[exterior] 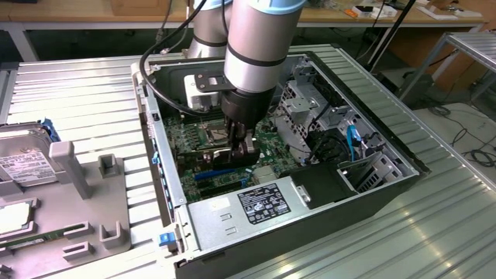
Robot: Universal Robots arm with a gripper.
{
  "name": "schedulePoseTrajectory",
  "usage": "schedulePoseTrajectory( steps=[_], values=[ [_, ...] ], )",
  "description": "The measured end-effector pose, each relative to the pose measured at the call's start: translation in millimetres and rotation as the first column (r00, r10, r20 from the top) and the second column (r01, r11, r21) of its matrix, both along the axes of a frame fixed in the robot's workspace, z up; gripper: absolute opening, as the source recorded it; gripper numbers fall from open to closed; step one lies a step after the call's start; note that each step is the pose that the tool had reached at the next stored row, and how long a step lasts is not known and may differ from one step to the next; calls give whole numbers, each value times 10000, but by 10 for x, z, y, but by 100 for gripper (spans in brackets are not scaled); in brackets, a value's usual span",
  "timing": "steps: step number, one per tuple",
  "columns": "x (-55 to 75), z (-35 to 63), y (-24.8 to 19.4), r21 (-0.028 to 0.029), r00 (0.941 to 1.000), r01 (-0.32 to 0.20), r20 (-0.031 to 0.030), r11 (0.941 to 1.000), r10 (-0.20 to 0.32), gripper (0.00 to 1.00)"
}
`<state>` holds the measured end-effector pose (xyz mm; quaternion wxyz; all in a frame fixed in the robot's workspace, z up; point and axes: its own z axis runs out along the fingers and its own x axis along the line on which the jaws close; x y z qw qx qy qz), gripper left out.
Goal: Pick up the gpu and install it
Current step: 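Insert the gpu into the slot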
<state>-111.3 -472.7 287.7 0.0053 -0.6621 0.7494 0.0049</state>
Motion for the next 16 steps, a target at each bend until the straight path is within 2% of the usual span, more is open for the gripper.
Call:
schedulePoseTrajectory(
  steps=[7,10,16],
  values=[
    [0,1,0,-10,10000,1,-8,10000,-1,27],
    [-1,1,0,-10,10000,2,-54,10000,-2,27],
    [0,1,0,-10,10000,1,-62,10000,-2,27]
  ],
)
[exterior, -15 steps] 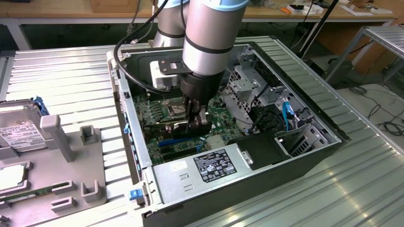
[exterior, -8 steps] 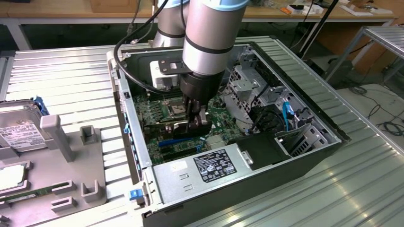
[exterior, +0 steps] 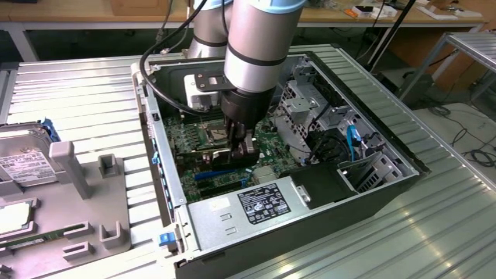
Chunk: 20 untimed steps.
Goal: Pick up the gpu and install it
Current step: 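Insert the gpu into the slot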
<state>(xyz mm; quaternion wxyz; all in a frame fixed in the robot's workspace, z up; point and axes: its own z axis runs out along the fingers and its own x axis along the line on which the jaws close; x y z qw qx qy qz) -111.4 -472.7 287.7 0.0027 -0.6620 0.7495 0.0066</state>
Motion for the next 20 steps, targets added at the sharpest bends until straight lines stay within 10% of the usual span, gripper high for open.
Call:
schedulePoseTrajectory(
  steps=[20],
  values=[
    [-4,-126,45,21,9981,-618,0,9981,618,27]
  ],
)
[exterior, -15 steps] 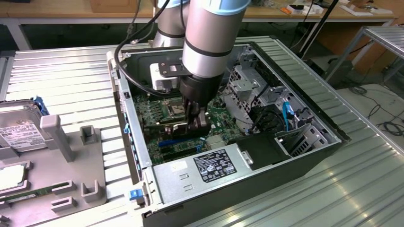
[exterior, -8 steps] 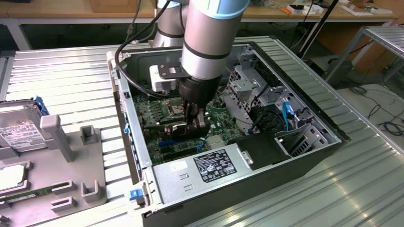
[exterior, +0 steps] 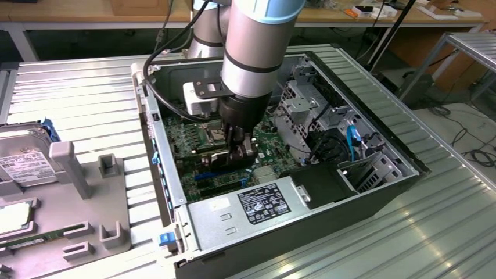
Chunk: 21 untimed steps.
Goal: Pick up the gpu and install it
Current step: 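Insert the gpu into the slot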
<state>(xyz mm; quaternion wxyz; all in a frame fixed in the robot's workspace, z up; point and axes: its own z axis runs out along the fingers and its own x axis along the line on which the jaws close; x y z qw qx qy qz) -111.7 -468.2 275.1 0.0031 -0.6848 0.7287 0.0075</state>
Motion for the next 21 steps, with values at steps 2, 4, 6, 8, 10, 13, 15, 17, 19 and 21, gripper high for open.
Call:
schedulePoseTrajectory(
  steps=[2,4,6,8,10,13,15,17,19,21],
  values=[
    [1,-4,3,7,10000,-24,3,10000,24,27],
    [0,-3,7,24,10000,-24,0,10000,24,27],
    [0,-7,26,134,10000,-24,0,9999,24,27],
    [0,-9,27,153,10000,-25,1,9999,25,27],
    [0,-17,27,156,10000,-26,3,9999,26,27],
    [0,-52,27,154,10000,-26,1,9999,26,27],
    [0,-75,27,153,10000,-26,1,9999,26,27],
    [0,-87,26,148,10000,-26,-8,9999,26,27],
    [0,-88,26,127,10000,-63,-19,9999,63,27],
    [-2,-87,26,125,9999,-100,-19,9999,101,27]
  ],
)
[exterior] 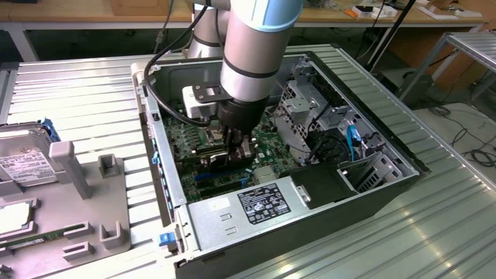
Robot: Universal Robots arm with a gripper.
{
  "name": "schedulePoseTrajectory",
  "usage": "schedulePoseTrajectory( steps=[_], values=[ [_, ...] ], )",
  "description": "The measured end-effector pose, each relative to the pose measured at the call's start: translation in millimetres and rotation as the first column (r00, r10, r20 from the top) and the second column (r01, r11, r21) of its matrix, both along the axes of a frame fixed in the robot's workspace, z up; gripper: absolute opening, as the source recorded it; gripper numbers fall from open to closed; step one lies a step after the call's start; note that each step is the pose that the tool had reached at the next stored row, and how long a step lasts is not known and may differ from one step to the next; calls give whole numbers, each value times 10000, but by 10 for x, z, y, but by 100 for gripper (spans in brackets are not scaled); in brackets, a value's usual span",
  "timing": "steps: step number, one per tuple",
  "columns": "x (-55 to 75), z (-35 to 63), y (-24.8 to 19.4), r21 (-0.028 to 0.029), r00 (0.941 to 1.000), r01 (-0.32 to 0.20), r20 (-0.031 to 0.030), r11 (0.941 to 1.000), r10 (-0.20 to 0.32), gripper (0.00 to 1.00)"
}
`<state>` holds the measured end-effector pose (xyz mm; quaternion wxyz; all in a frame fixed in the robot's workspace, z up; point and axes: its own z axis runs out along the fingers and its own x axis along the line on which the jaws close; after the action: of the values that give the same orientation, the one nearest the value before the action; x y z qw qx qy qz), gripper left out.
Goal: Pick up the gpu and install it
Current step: 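Insert the gpu into the slot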
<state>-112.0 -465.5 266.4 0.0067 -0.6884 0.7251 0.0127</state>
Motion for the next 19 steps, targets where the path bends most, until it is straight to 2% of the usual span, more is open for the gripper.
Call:
schedulePoseTrajectory(
  steps=[14,19],
  values=[
    [-13,-20,1,12,9999,-107,5,9999,107,27],
    [-13,-19,25,11,9999,-110,4,9999,110,27]
  ],
)
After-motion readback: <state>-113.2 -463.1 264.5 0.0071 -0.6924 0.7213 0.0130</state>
